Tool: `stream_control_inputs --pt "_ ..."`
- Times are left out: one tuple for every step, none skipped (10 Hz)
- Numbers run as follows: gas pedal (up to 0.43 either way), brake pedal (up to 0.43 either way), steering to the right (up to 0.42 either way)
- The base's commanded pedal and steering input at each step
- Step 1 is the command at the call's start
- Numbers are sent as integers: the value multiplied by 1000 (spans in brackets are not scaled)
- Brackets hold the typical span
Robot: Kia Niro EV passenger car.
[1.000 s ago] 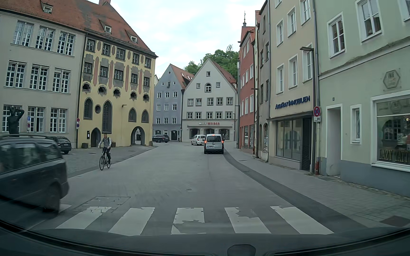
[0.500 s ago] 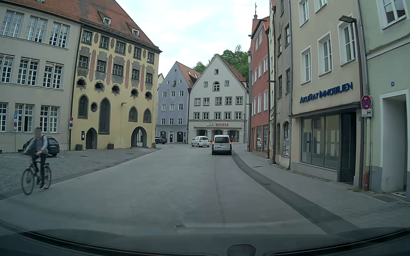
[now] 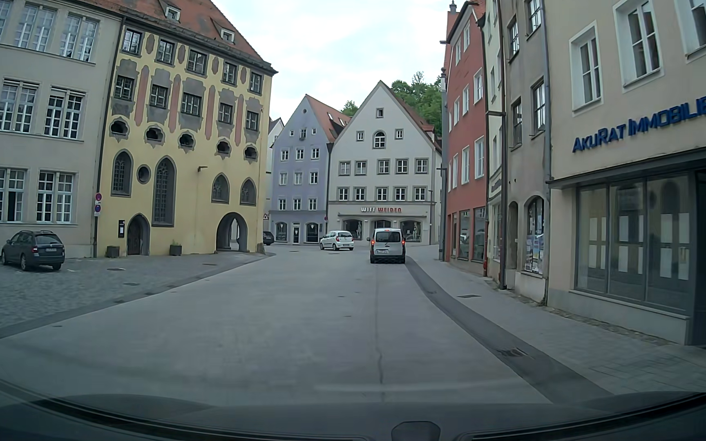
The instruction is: Follow the waypoints while adhering to traffic rules and regulations
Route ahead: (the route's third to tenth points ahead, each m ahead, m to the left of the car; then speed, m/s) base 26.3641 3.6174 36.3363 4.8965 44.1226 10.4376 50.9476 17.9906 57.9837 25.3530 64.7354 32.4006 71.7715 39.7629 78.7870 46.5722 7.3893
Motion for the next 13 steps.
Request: stream_control_inputs --pt "67 0 -12" --pt "59 0 -12" --pt "59 0 -11" --pt "59 0 -6" --pt "59 0 -5" --pt "59 0 -8" --pt "67 0 -5" --pt "67 0 -3" --pt "67 0 -2" --pt "67 0 0" --pt "67 0 0" --pt "67 0 1" --pt "67 0 5"
